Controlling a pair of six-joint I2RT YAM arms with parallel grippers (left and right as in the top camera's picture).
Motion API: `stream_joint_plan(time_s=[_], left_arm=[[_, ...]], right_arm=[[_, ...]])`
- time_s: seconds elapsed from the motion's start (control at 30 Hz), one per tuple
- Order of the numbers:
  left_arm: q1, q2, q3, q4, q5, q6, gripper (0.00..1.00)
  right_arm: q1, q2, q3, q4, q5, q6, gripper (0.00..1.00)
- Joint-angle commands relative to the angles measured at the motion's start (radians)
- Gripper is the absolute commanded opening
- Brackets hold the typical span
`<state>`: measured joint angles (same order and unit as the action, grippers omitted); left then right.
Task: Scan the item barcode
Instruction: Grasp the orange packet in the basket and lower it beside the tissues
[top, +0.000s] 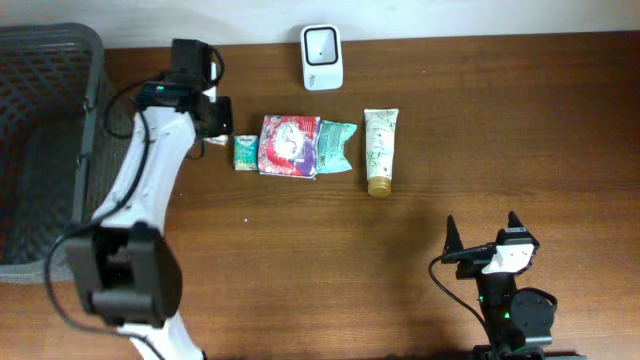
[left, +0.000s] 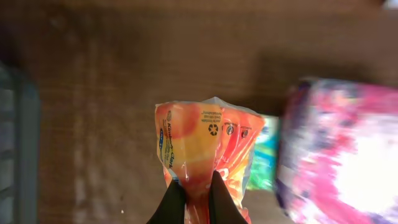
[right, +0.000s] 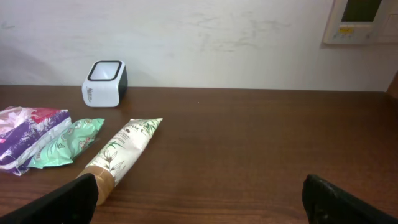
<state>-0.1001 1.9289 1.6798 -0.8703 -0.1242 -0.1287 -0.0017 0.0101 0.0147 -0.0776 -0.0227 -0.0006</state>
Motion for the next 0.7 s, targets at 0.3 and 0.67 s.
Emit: stream_joint_plan(time_s=[0.3, 0.67], left_arm=[[-0.002, 0.238, -0.002, 0.039, -0.082, -0.016, 0.19], [-0.002, 0.236, 0.012, 0.001, 0.042, -0.016, 0.20]], right_arm=[[0.008, -0.006, -0.009, -0.001, 0.009, -0.002, 0.99], [0.008, -0.006, -0.009, -0.001, 0.009, -0.002, 0.99]])
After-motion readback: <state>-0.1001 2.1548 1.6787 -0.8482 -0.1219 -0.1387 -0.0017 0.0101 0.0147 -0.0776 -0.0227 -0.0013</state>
